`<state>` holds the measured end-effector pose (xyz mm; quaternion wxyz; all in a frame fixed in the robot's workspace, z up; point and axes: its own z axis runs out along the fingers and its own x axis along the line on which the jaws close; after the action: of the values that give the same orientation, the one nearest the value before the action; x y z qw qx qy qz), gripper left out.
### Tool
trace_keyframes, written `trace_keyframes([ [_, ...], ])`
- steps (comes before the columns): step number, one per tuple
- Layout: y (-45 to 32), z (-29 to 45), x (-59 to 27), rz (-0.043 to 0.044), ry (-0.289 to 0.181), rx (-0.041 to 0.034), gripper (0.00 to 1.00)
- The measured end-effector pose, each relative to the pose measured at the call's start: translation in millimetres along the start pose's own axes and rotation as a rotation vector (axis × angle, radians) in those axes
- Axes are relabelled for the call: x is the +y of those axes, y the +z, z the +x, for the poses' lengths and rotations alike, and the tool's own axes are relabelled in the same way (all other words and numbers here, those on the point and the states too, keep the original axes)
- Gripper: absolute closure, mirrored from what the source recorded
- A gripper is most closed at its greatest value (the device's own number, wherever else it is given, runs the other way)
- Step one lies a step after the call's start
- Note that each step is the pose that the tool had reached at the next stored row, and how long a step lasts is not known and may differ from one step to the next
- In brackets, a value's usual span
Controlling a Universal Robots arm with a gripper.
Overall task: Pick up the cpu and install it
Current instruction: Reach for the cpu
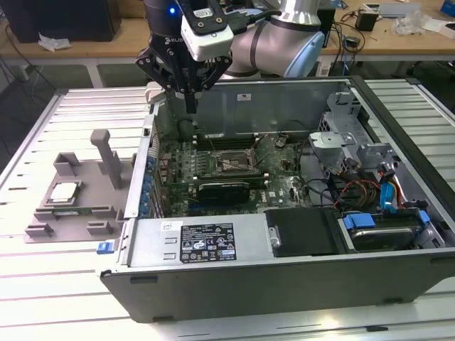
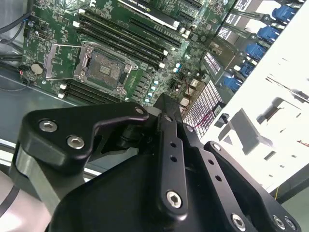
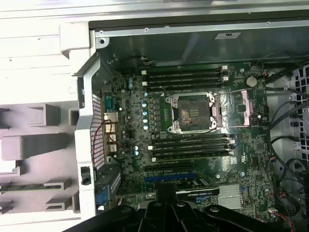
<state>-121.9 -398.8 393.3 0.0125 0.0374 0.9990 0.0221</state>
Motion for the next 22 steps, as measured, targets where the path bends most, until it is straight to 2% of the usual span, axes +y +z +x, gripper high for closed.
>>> trace_keyframes([
  [6, 0.0, 0.3, 0.0, -0.0001, 0.000, 0.0000, 0.89],
  [12, -0.1, 9.8, 0.1, -0.0002, 0.000, -0.0018, 0.89],
  [16, -0.3, 20.8, 0.9, -0.0003, 0.001, -0.0034, 0.89],
  [19, -0.5, 35.2, 1.5, -0.0005, 0.001, -0.0060, 0.89],
  [22, -0.6, 43.4, 2.2, -0.0005, 0.002, -0.0074, 0.89],
])
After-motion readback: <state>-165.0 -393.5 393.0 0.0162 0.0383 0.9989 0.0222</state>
